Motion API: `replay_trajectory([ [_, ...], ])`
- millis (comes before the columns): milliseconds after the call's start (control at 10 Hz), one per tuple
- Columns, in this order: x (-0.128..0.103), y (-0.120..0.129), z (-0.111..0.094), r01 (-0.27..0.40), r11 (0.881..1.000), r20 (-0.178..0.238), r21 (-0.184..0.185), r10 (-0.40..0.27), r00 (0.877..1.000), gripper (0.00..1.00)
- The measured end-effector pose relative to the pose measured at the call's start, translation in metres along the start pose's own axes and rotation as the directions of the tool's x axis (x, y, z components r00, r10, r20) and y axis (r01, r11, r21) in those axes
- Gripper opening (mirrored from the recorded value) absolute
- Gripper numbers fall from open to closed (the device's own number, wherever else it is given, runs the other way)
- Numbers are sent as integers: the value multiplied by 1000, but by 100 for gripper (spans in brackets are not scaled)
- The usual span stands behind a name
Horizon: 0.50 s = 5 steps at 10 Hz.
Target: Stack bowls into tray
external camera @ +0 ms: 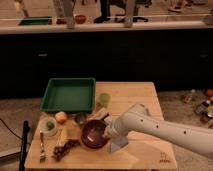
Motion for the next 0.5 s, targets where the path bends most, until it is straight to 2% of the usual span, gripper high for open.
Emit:
replay_trajectory([
  [500, 7, 6, -14, -5, 1000, -23, -26, 4, 1000, 0],
])
